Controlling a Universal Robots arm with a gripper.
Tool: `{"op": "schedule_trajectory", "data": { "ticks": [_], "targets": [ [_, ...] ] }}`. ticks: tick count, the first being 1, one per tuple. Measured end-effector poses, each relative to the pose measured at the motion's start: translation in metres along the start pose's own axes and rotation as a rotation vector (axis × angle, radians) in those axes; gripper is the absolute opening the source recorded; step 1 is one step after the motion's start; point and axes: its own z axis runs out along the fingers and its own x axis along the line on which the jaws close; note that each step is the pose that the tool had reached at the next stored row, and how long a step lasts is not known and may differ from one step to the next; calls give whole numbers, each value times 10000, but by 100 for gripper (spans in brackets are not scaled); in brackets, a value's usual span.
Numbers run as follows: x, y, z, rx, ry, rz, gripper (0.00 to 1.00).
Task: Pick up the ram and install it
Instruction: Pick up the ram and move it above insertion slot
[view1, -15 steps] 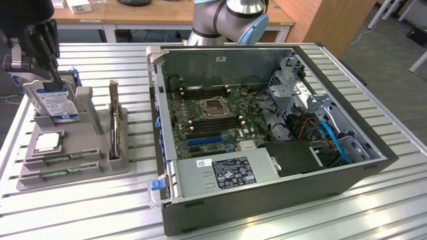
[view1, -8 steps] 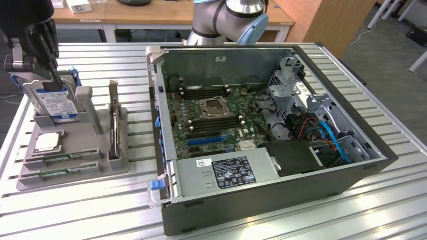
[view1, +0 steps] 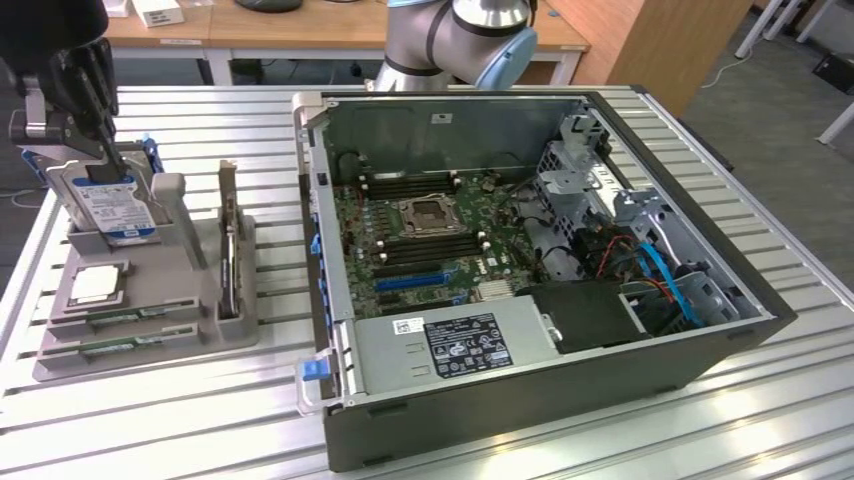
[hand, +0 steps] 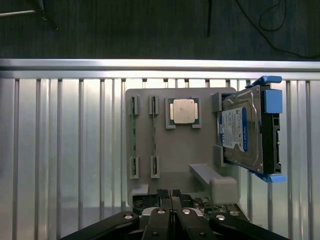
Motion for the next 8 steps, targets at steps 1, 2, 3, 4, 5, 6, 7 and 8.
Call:
{"op": "schedule_trajectory", "data": {
  "ticks": [1, 2, 3, 4, 5, 6, 7, 8],
  "targets": [
    [0, 0, 0, 0, 0, 0, 11],
    [0, 0, 0, 0, 0, 0, 17],
    [0, 0, 0, 0, 0, 0, 17],
    [0, 0, 0, 0, 0, 0, 23],
    [0, 0, 0, -1, 0, 0, 29],
    [0, 0, 0, 0, 0, 0, 29],
    [0, 0, 0, 0, 0, 0, 29],
    [0, 0, 0, 0, 0, 0, 36]
  ]
}}
